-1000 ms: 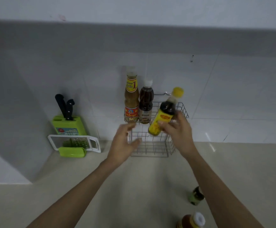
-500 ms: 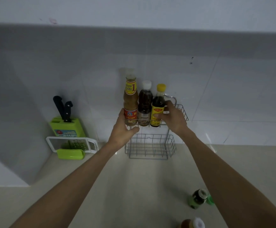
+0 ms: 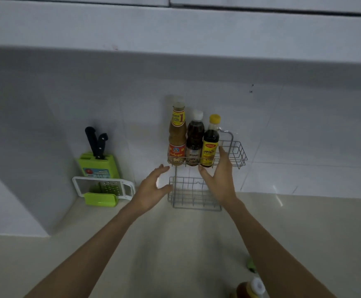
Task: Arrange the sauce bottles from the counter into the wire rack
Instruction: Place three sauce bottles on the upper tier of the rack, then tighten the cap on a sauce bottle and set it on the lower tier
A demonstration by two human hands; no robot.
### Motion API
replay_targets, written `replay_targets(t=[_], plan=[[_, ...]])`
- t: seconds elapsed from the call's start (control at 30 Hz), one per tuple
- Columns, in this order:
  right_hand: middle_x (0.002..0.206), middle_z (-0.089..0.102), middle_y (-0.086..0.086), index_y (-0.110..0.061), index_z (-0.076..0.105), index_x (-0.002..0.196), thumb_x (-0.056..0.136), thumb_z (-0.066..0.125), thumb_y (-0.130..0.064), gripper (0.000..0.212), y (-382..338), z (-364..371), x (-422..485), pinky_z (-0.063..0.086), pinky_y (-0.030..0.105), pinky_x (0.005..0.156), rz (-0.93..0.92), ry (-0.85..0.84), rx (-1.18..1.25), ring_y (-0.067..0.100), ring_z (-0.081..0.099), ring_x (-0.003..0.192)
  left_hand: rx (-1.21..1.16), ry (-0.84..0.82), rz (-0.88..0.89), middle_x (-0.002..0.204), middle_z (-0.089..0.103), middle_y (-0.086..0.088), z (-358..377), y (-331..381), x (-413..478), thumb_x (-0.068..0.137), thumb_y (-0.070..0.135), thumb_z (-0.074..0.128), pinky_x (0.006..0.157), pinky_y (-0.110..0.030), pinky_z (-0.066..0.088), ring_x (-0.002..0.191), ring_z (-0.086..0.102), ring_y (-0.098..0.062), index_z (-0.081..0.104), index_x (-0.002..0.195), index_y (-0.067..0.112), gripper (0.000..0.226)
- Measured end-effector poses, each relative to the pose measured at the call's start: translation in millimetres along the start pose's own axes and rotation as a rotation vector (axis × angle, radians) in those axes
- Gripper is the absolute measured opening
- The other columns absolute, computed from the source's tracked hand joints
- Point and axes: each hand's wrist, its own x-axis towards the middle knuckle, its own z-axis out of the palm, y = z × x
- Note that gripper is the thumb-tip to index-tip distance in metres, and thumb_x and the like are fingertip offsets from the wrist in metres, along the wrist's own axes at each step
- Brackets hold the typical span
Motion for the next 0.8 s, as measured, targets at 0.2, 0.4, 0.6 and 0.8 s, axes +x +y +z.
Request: replay_targets(t=[0.2, 0.4, 0.6, 0.8], plan=[[0.137, 0.050, 0.001, -0.017, 0.046, 0.134, 0.092, 0.061, -0.019, 0.046, -3.1, 10.4, -68.6, 0.036, 0.032, 0.108, -0.140, -0.320, -0.037, 0.017, 0.043, 0.129, -0.197, -0.058, -0.124, 0.126, 0.062, 0.004, -20.0, -49.0, -89.2, 0.088, -0.002, 0.062, 0.105, -0.024, 0.043, 0.126, 0.054, -0.012, 0.063, 0.109, 0.032, 0.040], [0.106, 0.070, -0.010, -0.023, 0.068, 0.107, 0.090, 0.065, -0.028, 0.019, -45.1, 36.4, -158.1, 0.050, 0.023, 0.091, -0.311, -0.984, -0.115, 0.000, 0.062, 0.098, -0.097, -0.149, -0.287, 0.138, 0.051, -0.001, -25.4, -119.4, -246.9, 0.064, -0.025, 0.033, 0.117, -0.034, 0.029, 0.118, 0.046, 0.020, 0.050, 0.132, 0.013, 0.080], [0.099, 0.060, -0.010, -0.031, 0.060, 0.109, 0.069, 0.071, -0.064, 0.052, -89.2, 26.6, -178.8, 0.053, 0.028, 0.076, -0.442, -1.171, -0.223, 0.006, 0.059, 0.088, -0.044, -0.339, -0.293, 0.130, 0.045, 0.022, 18.8, -108.8, -267.4, 0.076, 0.014, 0.075, 0.094, -0.013, 0.039, 0.113, 0.045, 0.007, 0.036, 0.136, 0.036, 0.076], [0.092, 0.052, -0.005, -0.020, 0.055, 0.094, 0.073, 0.071, -0.055, 0.044, -96.5, 34.3, -195.3, 0.046, 0.035, 0.067, -0.709, -1.155, -0.460, 0.016, 0.051, 0.082, -0.181, 0.272, -0.324, 0.085, 0.070, 0.010, 77.8, -101.4, -263.6, 0.080, 0.019, 0.071, 0.066, -0.019, 0.053, 0.075, 0.065, 0.000, 0.058, 0.092, 0.038, 0.025]])
